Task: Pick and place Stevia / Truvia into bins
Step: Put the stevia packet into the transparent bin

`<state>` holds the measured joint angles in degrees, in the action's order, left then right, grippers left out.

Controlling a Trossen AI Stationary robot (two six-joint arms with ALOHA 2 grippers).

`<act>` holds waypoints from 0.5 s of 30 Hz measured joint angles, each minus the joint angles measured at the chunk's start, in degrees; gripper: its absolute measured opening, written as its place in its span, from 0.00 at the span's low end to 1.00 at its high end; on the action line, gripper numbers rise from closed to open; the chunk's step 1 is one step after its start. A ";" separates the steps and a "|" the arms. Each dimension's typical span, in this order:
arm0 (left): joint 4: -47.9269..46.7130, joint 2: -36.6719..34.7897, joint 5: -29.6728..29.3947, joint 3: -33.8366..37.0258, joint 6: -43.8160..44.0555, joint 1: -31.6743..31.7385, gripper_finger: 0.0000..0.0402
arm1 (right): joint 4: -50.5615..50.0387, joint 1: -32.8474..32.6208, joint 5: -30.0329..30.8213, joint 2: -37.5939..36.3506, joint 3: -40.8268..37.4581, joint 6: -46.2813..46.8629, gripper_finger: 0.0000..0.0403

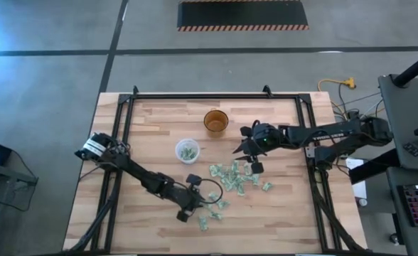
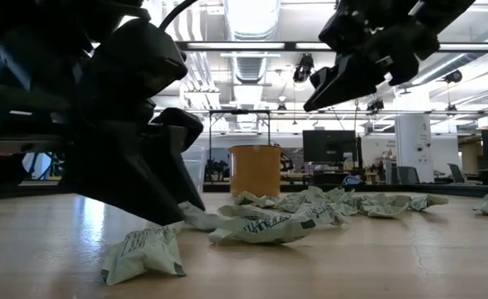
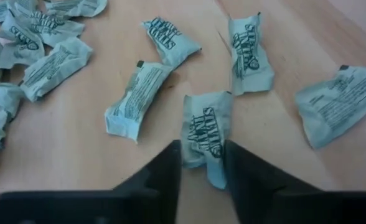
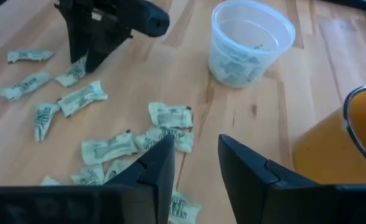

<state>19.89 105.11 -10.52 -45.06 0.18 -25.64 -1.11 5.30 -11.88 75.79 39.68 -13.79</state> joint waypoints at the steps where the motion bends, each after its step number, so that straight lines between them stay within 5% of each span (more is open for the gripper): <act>1: 0.05 -0.01 -0.01 0.00 -0.66 0.03 0.16 | 0.73 0.00 -0.06 0.97 0.00 0.30 0.28; 4: -0.37 -0.28 -0.55 0.09 -2.08 0.06 0.03 | 4.58 -0.04 -0.15 4.80 0.00 1.09 0.27; 9: -3.51 -2.78 -3.23 0.16 -2.01 -0.12 0.02 | 12.40 0.02 -3.47 13.42 0.49 -0.06 0.27; 15: -11.46 -9.62 -14.43 0.19 -0.50 -2.59 0.00 | 13.79 -0.07 -12.47 21.07 6.10 -0.89 0.32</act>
<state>8.43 95.49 -24.95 -44.88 -0.32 -28.24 12.68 5.23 -24.35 96.86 45.78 -14.69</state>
